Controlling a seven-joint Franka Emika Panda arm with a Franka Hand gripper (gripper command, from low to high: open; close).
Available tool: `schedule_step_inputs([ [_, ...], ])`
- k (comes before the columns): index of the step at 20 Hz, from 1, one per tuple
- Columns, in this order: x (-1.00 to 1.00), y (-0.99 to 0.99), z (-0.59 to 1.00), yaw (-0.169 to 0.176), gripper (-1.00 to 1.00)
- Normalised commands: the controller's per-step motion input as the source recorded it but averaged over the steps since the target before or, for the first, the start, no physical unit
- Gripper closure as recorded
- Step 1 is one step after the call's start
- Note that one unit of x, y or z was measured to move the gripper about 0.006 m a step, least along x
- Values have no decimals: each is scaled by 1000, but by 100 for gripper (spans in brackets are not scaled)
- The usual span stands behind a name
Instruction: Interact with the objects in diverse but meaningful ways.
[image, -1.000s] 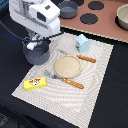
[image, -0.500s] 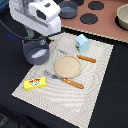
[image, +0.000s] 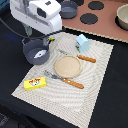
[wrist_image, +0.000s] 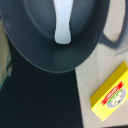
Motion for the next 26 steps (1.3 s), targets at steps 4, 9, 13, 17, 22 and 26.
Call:
schedule_step_inputs([
  [4, -311, -364, -63, -165, -100],
  [9, -403, -334, -255, -119, -100],
  [13, -397, -366, -285, -147, -100],
  [17, -299, -266, -231, -242, -100],
  [22, -269, -187, -113, -258, -100],
  [26, -96, -38, -15, -207, -100],
])
